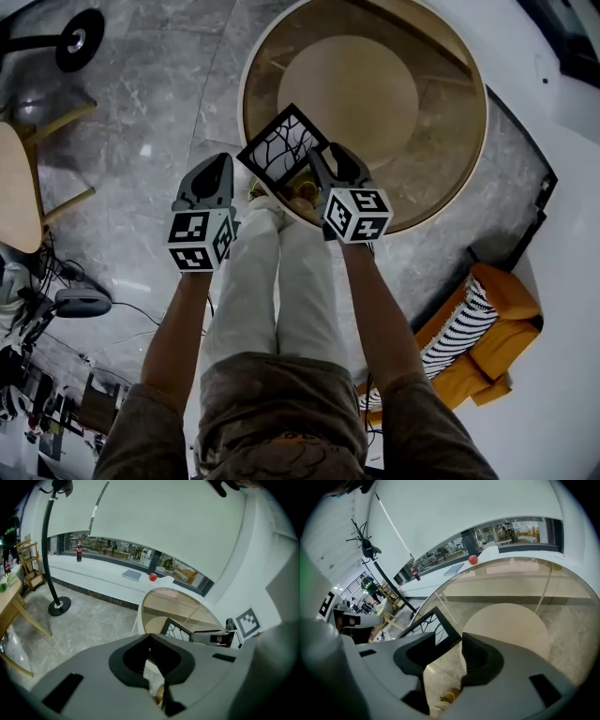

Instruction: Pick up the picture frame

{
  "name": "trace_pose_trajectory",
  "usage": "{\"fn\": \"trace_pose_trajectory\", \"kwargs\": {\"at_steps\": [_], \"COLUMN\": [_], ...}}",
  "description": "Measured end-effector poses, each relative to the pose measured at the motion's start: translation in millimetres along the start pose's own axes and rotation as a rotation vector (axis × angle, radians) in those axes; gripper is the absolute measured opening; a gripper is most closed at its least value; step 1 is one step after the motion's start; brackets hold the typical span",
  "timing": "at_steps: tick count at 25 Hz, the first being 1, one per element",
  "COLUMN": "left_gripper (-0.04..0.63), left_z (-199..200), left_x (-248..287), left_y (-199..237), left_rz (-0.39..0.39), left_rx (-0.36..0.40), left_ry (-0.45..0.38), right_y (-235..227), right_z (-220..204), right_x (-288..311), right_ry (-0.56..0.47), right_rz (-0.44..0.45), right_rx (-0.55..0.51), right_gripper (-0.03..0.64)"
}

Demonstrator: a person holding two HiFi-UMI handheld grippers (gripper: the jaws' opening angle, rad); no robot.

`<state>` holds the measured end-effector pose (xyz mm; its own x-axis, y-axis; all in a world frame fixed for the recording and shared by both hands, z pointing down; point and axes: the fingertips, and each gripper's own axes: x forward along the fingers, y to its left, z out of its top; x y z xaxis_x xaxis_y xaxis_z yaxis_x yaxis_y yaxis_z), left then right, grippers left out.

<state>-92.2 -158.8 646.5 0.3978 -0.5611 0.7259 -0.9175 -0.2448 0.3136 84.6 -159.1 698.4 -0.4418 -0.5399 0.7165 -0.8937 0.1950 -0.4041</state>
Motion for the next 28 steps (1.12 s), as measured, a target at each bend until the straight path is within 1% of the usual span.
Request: {"fn": "trace_pose_trajectory", "kwargs": {"at_steps": [4, 7, 9, 10, 11, 12, 16, 26, 28], "left_gripper": [0.017, 0.018, 0.018, 0.017, 0.018, 0.018, 0.018, 0.02, 0.041], "left_z": [-9, -10, -9, -9, -9, -9, -10, -20, -24], "left_x": [-9, -9, -9, -9, -9, -9, -7, -1, 1], "left_y": [20, 19, 17, 16, 16, 15, 12, 6, 6], "left_rz": [-0.002, -0.005, -0.006, -0.007, -0.009, -0.011, -0.025, -0.066, -0.079], "left_rx": [-0.008, -0.01, -0.008, -0.006, -0.003, 0.0, 0.001, -0.036, -0.053], "left_ry": [-0.001, -0.001, 0.0, 0.001, 0.001, 0.0, -0.001, 0.031, 0.041], "right_y": [14, 11, 8, 7, 6, 5, 2, 1, 1], "right_z": [-6, -3, -1, -1, -1, -1, -3, -1, 0], "right_x": [7, 4, 1, -1, -1, -1, -4, -6, -7], "right_ry": [-0.005, -0.013, -0.011, -0.007, -0.003, 0.0, 0.002, -0.006, -0.007], "right_rz": [-0.021, -0.041, -0.065, -0.077, -0.085, -0.091, -0.097, -0.09, -0.087], "right_rx": [-0.019, -0.027, -0.041, -0.052, -0.062, -0.069, -0.07, -0.065, -0.065], "right_gripper": [0.171, 0.145, 0.1, 0.058, 0.032, 0.022, 0.018, 0.02, 0.019]}}
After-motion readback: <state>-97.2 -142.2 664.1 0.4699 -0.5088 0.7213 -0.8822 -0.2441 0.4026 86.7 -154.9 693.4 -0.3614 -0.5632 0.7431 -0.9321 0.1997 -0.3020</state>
